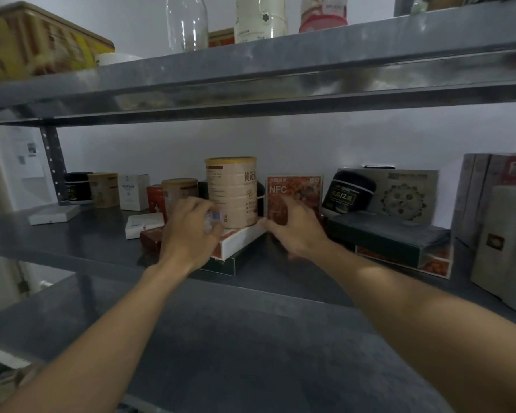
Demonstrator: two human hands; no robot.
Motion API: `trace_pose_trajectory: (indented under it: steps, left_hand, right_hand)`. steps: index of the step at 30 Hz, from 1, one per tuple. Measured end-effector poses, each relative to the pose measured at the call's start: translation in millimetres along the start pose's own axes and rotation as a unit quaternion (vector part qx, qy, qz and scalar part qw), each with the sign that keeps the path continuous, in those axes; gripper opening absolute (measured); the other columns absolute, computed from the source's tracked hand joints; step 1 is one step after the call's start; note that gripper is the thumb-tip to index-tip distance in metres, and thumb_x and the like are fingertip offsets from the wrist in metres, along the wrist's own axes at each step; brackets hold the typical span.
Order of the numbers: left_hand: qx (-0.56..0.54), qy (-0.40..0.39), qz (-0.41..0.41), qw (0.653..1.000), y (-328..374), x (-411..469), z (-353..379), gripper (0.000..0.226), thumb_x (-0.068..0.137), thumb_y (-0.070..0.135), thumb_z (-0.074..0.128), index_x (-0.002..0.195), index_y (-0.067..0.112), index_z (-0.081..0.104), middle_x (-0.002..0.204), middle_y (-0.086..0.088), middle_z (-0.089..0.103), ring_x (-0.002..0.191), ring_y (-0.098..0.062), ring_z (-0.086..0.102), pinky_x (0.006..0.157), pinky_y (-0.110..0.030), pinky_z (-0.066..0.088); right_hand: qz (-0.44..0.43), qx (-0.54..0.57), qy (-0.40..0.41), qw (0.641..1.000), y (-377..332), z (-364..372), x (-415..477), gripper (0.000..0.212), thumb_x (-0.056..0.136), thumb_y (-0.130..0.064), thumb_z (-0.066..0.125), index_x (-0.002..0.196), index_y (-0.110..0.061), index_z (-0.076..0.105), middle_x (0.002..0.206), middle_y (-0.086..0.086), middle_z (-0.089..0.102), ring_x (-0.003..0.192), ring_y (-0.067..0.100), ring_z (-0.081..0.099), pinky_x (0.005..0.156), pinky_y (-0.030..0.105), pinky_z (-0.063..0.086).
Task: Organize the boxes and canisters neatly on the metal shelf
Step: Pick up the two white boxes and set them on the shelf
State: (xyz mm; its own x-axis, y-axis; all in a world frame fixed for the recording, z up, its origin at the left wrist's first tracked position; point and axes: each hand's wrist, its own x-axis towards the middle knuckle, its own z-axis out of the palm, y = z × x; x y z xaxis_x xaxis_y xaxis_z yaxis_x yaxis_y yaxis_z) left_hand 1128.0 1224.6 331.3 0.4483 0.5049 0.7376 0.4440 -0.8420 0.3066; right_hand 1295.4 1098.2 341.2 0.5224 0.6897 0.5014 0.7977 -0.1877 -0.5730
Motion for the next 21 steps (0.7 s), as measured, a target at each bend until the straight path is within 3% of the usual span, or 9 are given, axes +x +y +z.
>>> trace_pose_trajectory:
  steps: [6, 11, 15, 18, 21]
  left_hand:
    - [0.01, -0.029, 0.129, 0.991, 48.7, -1.7, 22.6, 0.027, 0.088, 0.022, 0.066, 0.112, 0.01, 0.064, 0.115, -0.008, 0.062, 0.108, -0.026, 0.052, 0.086, -0.033, 0.042]
    - [-0.039, -0.077, 0.157, 0.984, 92.4, 0.0, 55.7, 0.037, 0.092, 0.026, 0.062, 0.125, 0.009, 0.06, 0.123, -0.007, 0.06, 0.116, -0.024, 0.05, 0.094, -0.033, 0.041]
    - [-0.168, -0.157, 0.042, 0.972, 132.7, 1.4, 87.6, 0.045, 0.092, 0.038, 0.062, 0.133, 0.021, 0.053, 0.127, -0.002, 0.056, 0.118, -0.019, 0.051, 0.098, -0.03, 0.042]
    - [-0.287, -0.227, -0.075, 0.927, 158.7, -0.6, 110.1, 0.055, 0.09, 0.048, 0.062, 0.137, 0.026, 0.046, 0.127, 0.001, 0.054, 0.116, -0.015, 0.051, 0.098, -0.03, 0.041]
    - [-0.372, -0.262, -0.172, 0.874, 174.1, 0.2, 133.8, 0.069, 0.084, 0.055, 0.065, 0.141, 0.026, 0.039, 0.133, 0.004, 0.052, 0.119, -0.017, 0.05, 0.095, -0.03, 0.038]
  right_hand:
    - [0.019, -0.138, 0.02, 0.99, 38.8, -54.6, -7.6, 0.057, 0.087, -0.048, 0.066, 0.133, -0.017, 0.055, 0.129, 0.01, 0.062, 0.119, 0.031, 0.057, 0.103, 0.047, 0.044]
    - [0.137, -0.139, 0.085, 0.977, 75.2, -101.1, -15.1, 0.057, 0.086, -0.062, 0.059, 0.119, -0.015, 0.063, 0.117, 0.012, 0.067, 0.108, 0.034, 0.06, 0.099, 0.049, 0.046]
    - [0.267, -0.038, 0.111, 0.956, 113.0, -136.1, -26.0, 0.045, 0.088, -0.058, 0.061, 0.092, -0.013, 0.059, 0.104, 0.01, 0.06, 0.101, 0.032, 0.055, 0.103, 0.049, 0.043]
    - [0.321, 0.047, 0.146, 0.935, 132.3, -149.7, -33.6, 0.062, 0.087, -0.055, 0.063, 0.128, -0.008, 0.056, 0.125, 0.015, 0.058, 0.108, 0.034, 0.056, 0.093, 0.04, 0.05]
    - [0.343, 0.074, 0.143, 0.926, 147.6, -151.5, -36.8, 0.06, 0.091, -0.045, 0.062, 0.135, -0.007, 0.05, 0.125, 0.014, 0.057, 0.104, 0.029, 0.057, 0.085, 0.035, 0.048]
